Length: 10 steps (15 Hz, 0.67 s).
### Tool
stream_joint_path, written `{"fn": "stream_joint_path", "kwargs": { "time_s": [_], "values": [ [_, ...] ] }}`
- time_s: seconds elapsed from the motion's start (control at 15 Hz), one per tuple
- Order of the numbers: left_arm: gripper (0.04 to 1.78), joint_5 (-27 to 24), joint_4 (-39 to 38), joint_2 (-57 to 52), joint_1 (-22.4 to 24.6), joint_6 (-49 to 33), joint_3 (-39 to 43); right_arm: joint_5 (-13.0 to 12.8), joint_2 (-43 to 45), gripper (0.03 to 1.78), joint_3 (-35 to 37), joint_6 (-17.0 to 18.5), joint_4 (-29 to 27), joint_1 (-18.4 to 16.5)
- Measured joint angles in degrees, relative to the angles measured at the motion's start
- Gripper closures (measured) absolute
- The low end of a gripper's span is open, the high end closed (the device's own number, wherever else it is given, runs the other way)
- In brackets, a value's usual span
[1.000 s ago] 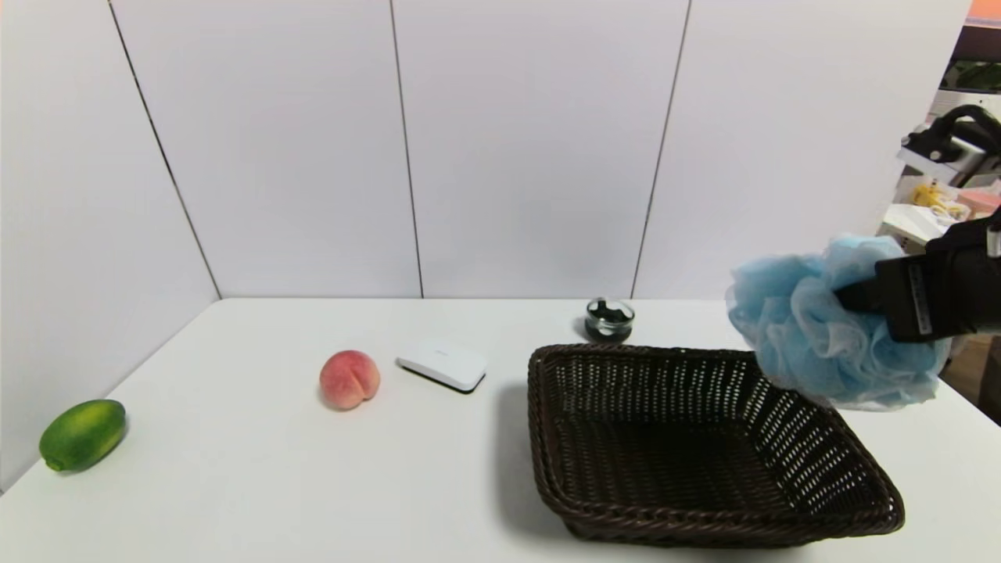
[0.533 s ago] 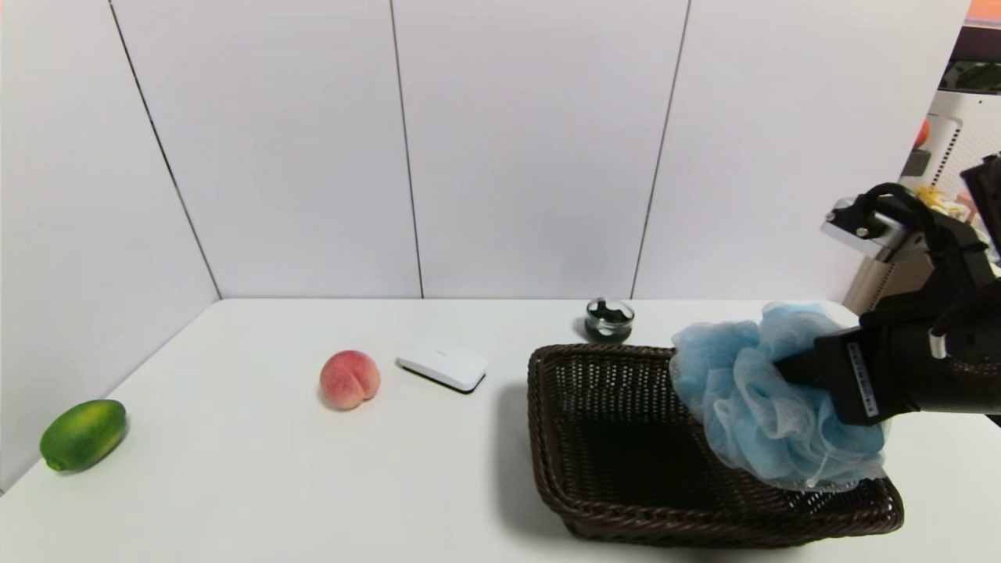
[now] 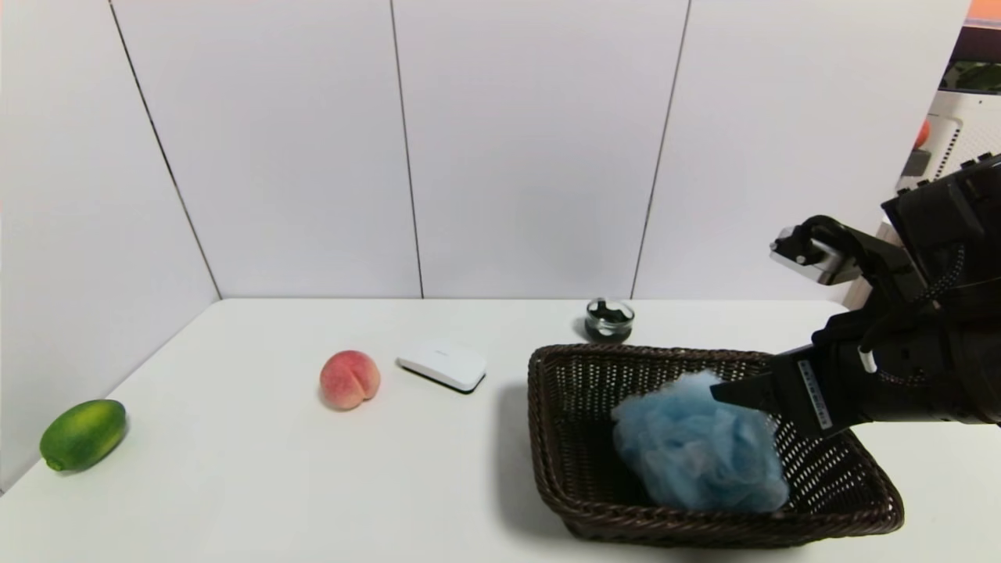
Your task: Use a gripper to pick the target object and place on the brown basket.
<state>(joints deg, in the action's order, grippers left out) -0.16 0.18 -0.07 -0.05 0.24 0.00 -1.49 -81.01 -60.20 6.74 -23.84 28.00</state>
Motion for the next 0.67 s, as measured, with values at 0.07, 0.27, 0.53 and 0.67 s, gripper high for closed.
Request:
{"fn": "stream_joint_path", "kwargs": {
  "time_s": [0.07, 0.27, 0.53, 0.67],
  "values": [
    [0.13, 0.00, 0.00, 0.02, 0.00, 0.00, 0.00, 0.00, -0.09, 0.63, -0.20, -0.07, -0.02, 0.00],
    [0.13, -0.02, 0.00, 0.00, 0.00, 0.00, 0.00, -0.18, -0.16, 0.46, -0.77, -0.27, -0.07, 0.00],
    [0.13, -0.02, 0.00, 0.02, 0.02, 0.02, 0.00, -0.49, -0.05, 0.32, -0.94, -0.35, -0.13, -0.44],
    [0.13, 0.00, -0.02, 0.02, 0.02, 0.02, 0.00, -0.44, 0.57, 0.27, -1.32, -0.33, -0.29, -0.52]
  ]
}}
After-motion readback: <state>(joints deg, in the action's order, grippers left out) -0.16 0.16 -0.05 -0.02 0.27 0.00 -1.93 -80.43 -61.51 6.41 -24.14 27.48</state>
